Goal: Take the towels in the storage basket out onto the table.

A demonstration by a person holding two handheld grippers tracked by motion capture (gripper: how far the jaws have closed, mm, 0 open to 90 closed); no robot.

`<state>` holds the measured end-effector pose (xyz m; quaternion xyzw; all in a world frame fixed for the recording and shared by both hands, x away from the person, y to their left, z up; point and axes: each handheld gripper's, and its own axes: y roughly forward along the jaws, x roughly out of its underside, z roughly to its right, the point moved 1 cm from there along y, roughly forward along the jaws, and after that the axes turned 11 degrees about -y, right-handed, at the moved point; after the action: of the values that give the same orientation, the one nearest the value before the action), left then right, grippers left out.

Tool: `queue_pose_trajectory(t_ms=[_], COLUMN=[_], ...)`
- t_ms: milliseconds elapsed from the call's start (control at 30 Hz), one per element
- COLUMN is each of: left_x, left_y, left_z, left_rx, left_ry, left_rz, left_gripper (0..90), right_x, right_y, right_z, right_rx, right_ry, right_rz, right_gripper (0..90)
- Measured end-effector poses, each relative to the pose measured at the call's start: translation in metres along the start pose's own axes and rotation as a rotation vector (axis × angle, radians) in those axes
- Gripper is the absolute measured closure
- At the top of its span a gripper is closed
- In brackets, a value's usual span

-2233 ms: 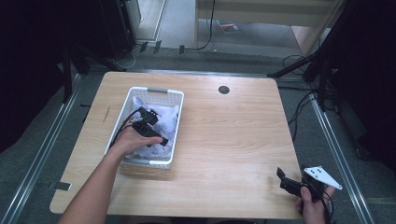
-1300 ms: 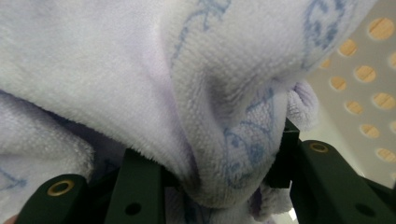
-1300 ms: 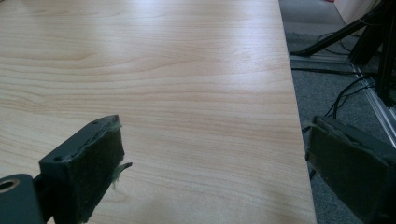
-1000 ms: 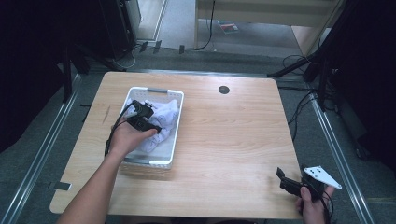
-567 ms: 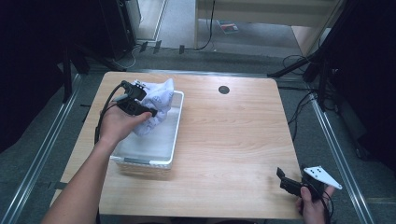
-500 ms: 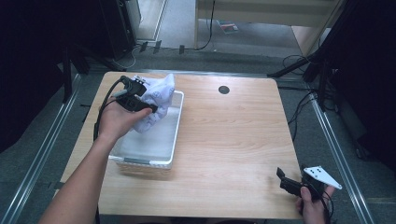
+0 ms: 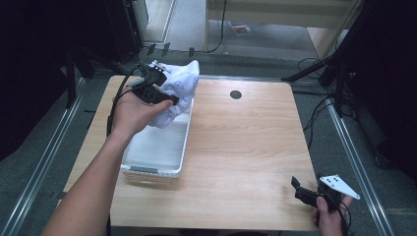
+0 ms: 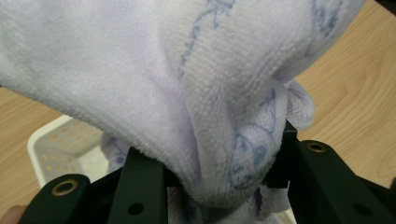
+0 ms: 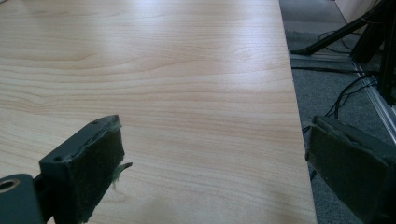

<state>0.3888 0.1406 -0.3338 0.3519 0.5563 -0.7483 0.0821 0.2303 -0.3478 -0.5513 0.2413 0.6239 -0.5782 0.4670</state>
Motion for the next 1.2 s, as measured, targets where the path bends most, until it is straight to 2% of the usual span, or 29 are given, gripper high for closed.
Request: queue_pose_trajectory(t_ms=[333,600,800,933,1067,1200], left_x=[-0.027,-0.038,-0.04,-0.038,-0.033,-0.024], left_y=[-0.002,0.01,0.03,0.049,0.071,0.097], left_z=[0.046,0.081,0.106,0.127,0.144,0.155], left_rx=[0.05,0.089,0.13,0.164,0.188,0.205], left_ry=[0.057,0.103,0.119,0.14,0.154,0.155], left_rz=[0.033,0.027,0.023,0.004,-0.01,-0.043], left_gripper=[60.9,60.9,60.7,60.7,60.5,60.2], right_x=[0.0,0.0,0.0,0.0,0.0,0.0], right_y=[0.0,0.0,-0.001,-0.001,-0.001,-0.001], right_z=[0.0,0.0,0.0,0.0,0.0,0.0], right_rx=[-0.002,-0.002,-0.001,-0.001,-0.001,-0.003], right_ry=[-0.002,-0.002,0.0,0.0,0.0,0.003], right_rz=[0.002,0.002,0.003,0.005,0.007,0.011], right_gripper=[4.4,4.5,4.6,4.6,4.6,4.6])
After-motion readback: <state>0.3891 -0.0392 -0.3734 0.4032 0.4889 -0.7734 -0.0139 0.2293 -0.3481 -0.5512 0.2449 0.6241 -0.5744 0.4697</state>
